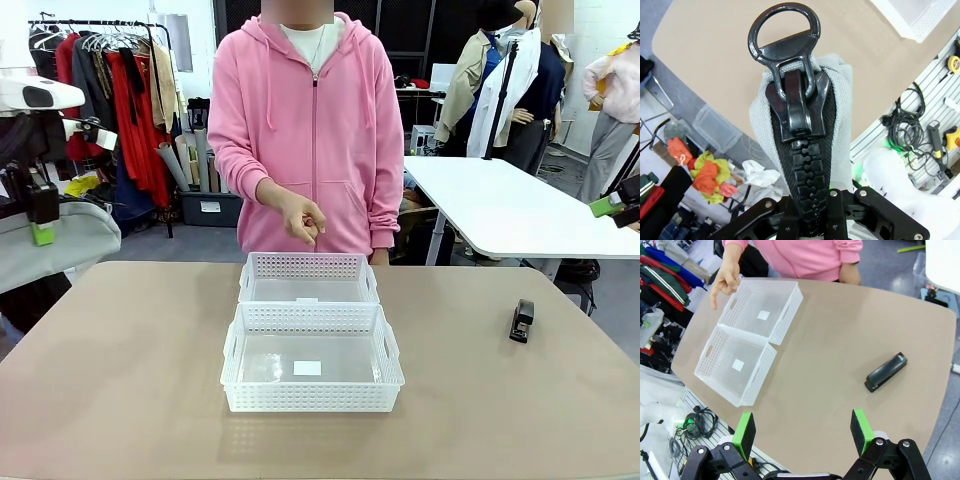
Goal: Distribute items into two baskets.
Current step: Move the picked Pencil pouch towards the Organizing basket indicated by the person, stopping as directed.
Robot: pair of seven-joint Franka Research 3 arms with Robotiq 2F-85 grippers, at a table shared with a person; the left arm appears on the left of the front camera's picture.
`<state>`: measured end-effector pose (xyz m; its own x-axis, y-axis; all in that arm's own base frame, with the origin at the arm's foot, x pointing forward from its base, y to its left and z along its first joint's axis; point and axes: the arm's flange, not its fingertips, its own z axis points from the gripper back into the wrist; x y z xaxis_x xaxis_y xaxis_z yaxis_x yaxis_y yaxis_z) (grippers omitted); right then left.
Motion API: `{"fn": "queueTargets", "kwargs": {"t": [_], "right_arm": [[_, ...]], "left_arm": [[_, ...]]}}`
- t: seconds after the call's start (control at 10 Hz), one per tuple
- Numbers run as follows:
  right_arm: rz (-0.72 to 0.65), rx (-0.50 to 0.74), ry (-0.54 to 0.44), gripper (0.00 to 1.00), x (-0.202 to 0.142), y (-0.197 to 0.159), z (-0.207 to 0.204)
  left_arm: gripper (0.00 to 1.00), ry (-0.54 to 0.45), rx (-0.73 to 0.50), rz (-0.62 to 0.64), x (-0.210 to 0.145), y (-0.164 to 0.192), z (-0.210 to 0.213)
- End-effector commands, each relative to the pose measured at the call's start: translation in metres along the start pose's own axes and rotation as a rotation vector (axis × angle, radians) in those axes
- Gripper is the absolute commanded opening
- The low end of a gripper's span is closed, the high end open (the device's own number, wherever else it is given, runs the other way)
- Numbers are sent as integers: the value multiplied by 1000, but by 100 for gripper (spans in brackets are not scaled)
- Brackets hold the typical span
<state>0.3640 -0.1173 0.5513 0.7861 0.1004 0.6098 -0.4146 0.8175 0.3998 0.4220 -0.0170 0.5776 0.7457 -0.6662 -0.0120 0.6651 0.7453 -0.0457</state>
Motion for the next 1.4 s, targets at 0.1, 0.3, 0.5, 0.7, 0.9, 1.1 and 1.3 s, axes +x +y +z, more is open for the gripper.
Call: {"fn": "queueTargets", "kwargs": {"t": [0.1,0.3,0.5,0.7,0.9,1.1,1.3], "right_arm": [[2,17,-17,100,2,1,0],[2,17,-17,100,2,1,0],[2,17,-17,100,2,1,0],[2,17,-17,100,2,1,0],[2,17,-17,100,2,1,0],[2,17,-17,100,2,1,0],[2,17,-17,100,2,1,0]], "left_arm": [[0,-12,-2,-59,20,10,7],[0,-6,-12,-84,39,17,6],[0,8,-15,-138,68,17,3],[0,11,-14,-185,96,11,-5],[0,-5,8,-171,118,5,-15],[0,-48,6,-190,130,6,-19],[0,-79,4,-234,149,7,-22]]}}
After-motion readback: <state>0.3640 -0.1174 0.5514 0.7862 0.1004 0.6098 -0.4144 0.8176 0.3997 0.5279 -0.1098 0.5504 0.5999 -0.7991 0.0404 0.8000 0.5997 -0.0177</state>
